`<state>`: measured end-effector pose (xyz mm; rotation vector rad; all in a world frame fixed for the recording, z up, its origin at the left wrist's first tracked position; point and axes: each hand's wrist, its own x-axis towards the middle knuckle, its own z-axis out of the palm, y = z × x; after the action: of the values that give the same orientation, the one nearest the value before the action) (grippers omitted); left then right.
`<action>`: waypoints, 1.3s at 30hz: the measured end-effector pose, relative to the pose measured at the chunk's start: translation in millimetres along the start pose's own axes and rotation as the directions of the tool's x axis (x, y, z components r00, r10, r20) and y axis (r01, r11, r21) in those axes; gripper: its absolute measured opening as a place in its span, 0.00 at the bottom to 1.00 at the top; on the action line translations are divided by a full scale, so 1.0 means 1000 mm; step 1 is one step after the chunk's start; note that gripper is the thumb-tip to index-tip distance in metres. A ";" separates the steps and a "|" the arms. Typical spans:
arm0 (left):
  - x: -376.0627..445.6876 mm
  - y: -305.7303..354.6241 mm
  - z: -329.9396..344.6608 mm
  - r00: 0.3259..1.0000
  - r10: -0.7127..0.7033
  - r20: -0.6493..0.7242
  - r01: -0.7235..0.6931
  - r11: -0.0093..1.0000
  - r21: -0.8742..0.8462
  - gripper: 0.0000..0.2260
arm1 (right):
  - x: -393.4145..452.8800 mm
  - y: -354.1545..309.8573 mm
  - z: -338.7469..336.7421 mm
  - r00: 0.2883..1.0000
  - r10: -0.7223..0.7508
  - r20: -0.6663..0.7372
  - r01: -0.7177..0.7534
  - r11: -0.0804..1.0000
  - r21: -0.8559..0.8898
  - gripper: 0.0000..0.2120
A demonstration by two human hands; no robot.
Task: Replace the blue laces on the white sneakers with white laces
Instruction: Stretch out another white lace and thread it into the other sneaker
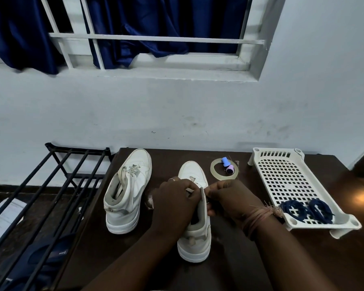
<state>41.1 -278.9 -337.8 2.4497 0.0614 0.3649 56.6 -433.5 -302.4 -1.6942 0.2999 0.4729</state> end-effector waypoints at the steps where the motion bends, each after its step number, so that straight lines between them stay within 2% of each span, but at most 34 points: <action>1: 0.000 -0.001 0.000 1.000 0.010 -0.005 -0.010 1.000 0.026 0.13 | 0.000 0.000 0.000 1.000 0.004 0.000 -0.004 1.000 -0.008 0.09; 3: 0.001 -0.001 0.000 1.000 0.018 -0.008 -0.018 0.996 0.084 0.12 | 0.000 0.001 0.000 1.000 0.010 0.002 -0.010 1.000 -0.009 0.09; 5: 0.001 0.000 0.001 1.000 -0.019 0.007 0.019 0.999 0.049 0.10 | 0.001 0.001 0.001 1.000 0.020 0.003 -0.020 1.000 -0.007 0.09; 8: 0.002 0.002 0.004 0.986 -0.123 0.109 0.148 0.955 -0.259 0.06 | 0.001 0.001 0.001 1.000 0.020 0.001 -0.020 1.000 -0.004 0.09; 9: 0.003 0.003 0.004 0.983 -0.133 0.126 0.165 0.939 -0.303 0.06 | 0.001 0.001 0.001 1.000 0.015 -0.001 -0.015 1.000 -0.005 0.09; 12: 0.000 0.003 0.000 0.986 -0.149 0.075 0.162 0.964 -0.213 0.05 | 0.000 0.001 0.001 1.000 -0.007 -0.007 0.007 1.000 -0.029 0.10; 14: -0.002 0.004 -0.006 0.994 -0.107 -0.025 0.108 0.994 0.013 0.06 | -0.001 0.001 0.002 0.999 -0.032 -0.018 0.030 0.998 -0.064 0.10; 16: -0.002 0.009 -0.011 0.999 0.002 -0.043 0.006 0.979 0.202 0.06 | -0.001 0.001 0.004 0.997 -0.060 -0.046 0.055 0.993 -0.108 0.09; 18: 0.000 0.010 -0.015 1.000 0.030 -0.005 -0.028 0.983 0.184 0.05 | -0.001 0.001 0.006 0.995 -0.068 -0.069 0.062 0.994 -0.095 0.09; 20: 0.001 0.007 -0.015 0.999 -0.040 0.023 0.039 0.998 0.039 0.04 | 0.000 0.002 0.008 0.994 -0.067 -0.091 0.059 0.994 -0.090 0.08; 23: 0.004 0.001 -0.014 0.983 -0.138 0.118 0.138 0.990 0.013 0.16 | 0.003 -0.002 0.005 0.975 -0.113 -0.189 0.083 0.984 -0.157 0.09; 24: 0.006 0.000 -0.015 0.972 -0.165 0.166 0.161 0.986 0.036 0.20 | 0.004 -0.006 0.003 0.961 -0.143 -0.236 0.116 0.986 -0.123 0.10; 26: 0.011 -0.006 -0.016 0.947 -0.206 0.246 0.201 0.979 0.047 0.26 | 0.006 -0.015 -0.003 0.921 -0.179 -0.346 0.250 0.953 0.171 0.11; 27: 0.013 -0.009 -0.017 0.932 -0.228 0.282 0.229 0.973 0.027 0.29 | 0.005 -0.022 -0.006 0.889 -0.194 -0.415 0.352 0.869 0.347 0.11; 28: 0.016 -0.015 -0.017 0.915 -0.252 0.316 0.269 0.963 -0.010 0.32 | 0.004 -0.025 -0.009 0.844 -0.217 -0.491 0.458 0.768 0.448 0.11; 29: 0.017 -0.019 -0.016 0.898 -0.276 0.343 0.310 0.949 -0.049 0.35 | 0.003 -0.026 -0.012 0.793 -0.236 -0.562 0.538 0.705 0.462 0.09; 30: 0.018 -0.022 -0.016 0.886 -0.293 0.358 0.341 0.937 -0.077 0.36 | 0.003 -0.024 -0.013 0.746 -0.270 -0.609 0.583 0.707 0.400 0.07; 31: 0.020 -0.026 -0.015 0.879 -0.305 0.367 0.360 0.929 -0.091 0.36 | 0.005 -0.019 -0.014 0.714 -0.321 -0.622 0.579 0.771 0.266 0.05; 32: 0.021 -0.029 -0.015 0.874 -0.306 0.376 0.366 0.925 -0.098 0.37 | 0.005 -0.015 -0.014 0.711 -0.396 -0.581 0.523 0.850 0.061 0.03; 33: 0.022 -0.030 -0.014 0.871 -0.303 0.386 0.367 0.924 -0.103 0.37 | 0.007 -0.009 -0.013 0.755 -0.461 -0.467 0.445 0.883 -0.152 0.02; 34: 0.023 -0.030 -0.013 0.871 -0.296 0.391 0.365 0.924 -0.112 0.36 | 0.008 -0.003 -0.012 0.823 -0.479 -0.305 0.374 0.861 -0.344 0.03; 36: 0.024 -0.032 -0.009 0.871 -0.293 0.395 0.369 0.920 -0.129 0.35 | 0.008 0.006 -0.004 0.916 -0.400 -0.029 0.307 0.747 -0.590 0.05; 37: 0.024 -0.033 -0.007 0.870 -0.291 0.397 0.370 0.919 -0.138 0.36 | 0.008 0.007 -0.002 0.929 -0.371 0.017 0.295 0.710 -0.640 0.06; 39: 0.023 -0.034 -0.006 0.866 -0.296 0.403 0.384 0.910 -0.158 0.36 | 0.006 0.001 -0.003 0.930 -0.367 -0.006 0.274 0.704 -0.656 0.10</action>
<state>63.2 -245.4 -348.3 2.1752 0.2728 -0.2418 61.2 -436.0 -305.9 -2.4143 -0.0938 0.1944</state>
